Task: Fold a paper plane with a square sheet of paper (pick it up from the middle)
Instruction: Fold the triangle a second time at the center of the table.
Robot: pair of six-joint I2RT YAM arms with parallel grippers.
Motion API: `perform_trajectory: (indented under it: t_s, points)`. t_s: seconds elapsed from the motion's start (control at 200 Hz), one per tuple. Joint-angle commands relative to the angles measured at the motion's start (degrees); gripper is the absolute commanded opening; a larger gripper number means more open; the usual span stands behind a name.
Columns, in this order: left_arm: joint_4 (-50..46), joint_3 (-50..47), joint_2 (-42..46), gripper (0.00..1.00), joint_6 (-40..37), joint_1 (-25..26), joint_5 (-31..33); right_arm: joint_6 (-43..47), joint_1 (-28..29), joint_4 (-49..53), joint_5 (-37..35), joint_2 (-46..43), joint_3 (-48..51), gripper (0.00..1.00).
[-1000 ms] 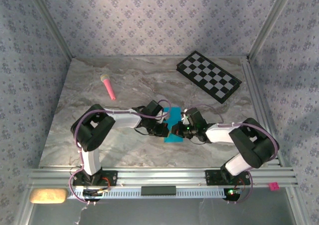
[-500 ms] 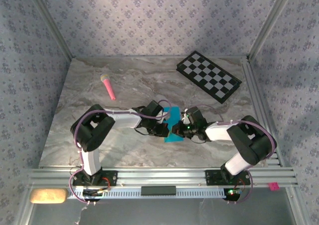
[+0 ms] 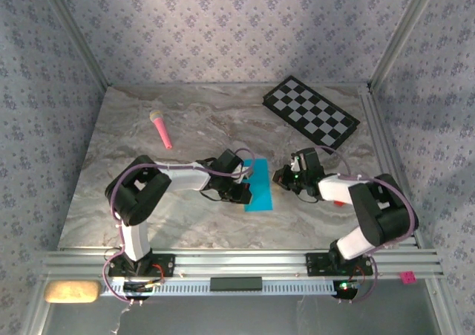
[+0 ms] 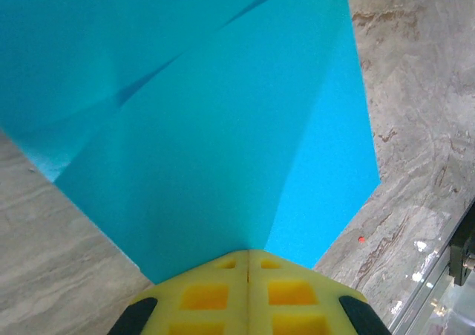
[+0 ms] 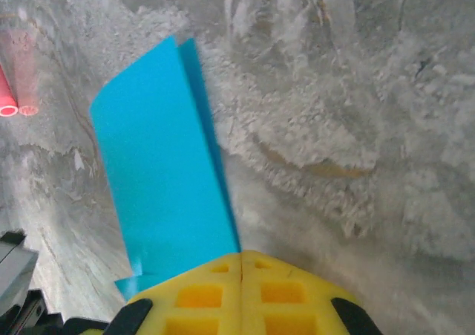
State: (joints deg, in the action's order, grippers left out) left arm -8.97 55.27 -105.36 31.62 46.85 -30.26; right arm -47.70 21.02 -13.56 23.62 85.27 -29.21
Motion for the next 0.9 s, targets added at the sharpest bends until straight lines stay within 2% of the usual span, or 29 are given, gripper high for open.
perform_trajectory:
  t_s: [0.0,0.125,0.26,0.46,0.57,0.9]
  points:
    - [-4.3,0.4,1.9,0.02,1.0,-0.9,1.3,2.7,2.6,9.1,-4.0,-6.3,-1.9,0.02]
    - [-4.7,2.6,5.2,0.11,1.7,-1.8,1.4,1.9,6.6,14.9,-7.3,-11.8,-0.6,0.05]
    - [-6.6,5.1,6.2,0.16,-0.3,-2.7,2.6,-0.7,10.7,20.2,-10.3,-16.5,0.8,0.09]
    - [-7.2,8.0,0.8,0.12,-3.3,-4.1,0.2,-6.7,14.3,22.4,-10.5,-19.4,2.1,0.17]
    - [-8.6,9.7,-1.3,0.11,-4.7,-4.1,0.5,-10.2,15.4,22.4,-10.3,-18.6,2.5,0.27]
    - [-10.6,8.7,-4.4,0.07,-6.4,-4.1,2.0,-13.1,18.6,19.0,-9.4,-11.6,1.4,0.28]
